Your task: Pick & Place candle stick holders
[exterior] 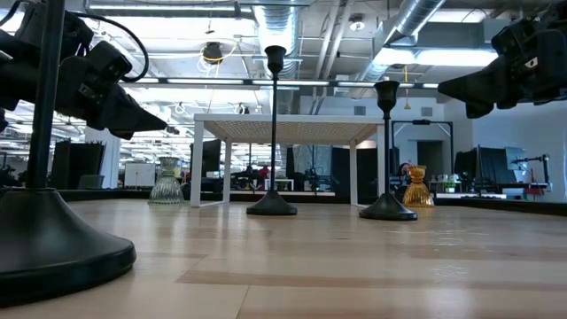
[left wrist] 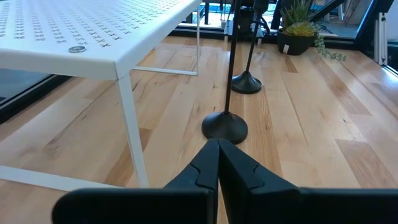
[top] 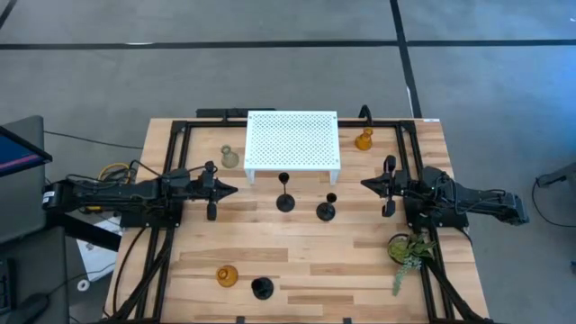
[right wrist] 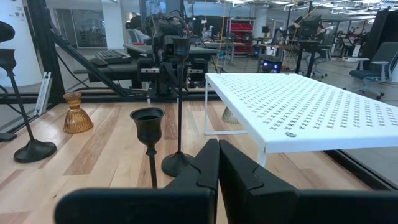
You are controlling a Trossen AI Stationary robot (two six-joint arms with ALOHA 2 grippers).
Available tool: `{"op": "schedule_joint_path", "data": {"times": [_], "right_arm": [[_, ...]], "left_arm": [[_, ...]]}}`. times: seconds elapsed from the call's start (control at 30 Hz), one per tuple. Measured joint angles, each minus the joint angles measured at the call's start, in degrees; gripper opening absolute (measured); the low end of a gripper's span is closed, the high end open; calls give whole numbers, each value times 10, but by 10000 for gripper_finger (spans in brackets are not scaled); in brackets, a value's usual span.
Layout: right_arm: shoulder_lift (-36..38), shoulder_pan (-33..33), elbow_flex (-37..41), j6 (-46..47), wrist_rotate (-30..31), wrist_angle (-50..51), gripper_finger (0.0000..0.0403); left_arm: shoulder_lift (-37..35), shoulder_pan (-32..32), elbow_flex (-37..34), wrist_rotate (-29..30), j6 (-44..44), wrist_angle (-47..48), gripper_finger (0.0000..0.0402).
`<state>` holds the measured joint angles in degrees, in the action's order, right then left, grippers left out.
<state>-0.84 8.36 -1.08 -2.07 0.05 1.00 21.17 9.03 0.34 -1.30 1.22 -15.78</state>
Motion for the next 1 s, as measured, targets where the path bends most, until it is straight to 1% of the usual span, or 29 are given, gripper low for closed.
{"op": "schedule_joint_path", "data": {"times": [0.87,1.0], "right_arm": [[0,0,0,0,0,-1,0],[0,0,0,1,0,-1,0]], "left_arm": [[0,0,0,0,-2,-14,7],[0,0,0,31,-18,-20,7]]}}
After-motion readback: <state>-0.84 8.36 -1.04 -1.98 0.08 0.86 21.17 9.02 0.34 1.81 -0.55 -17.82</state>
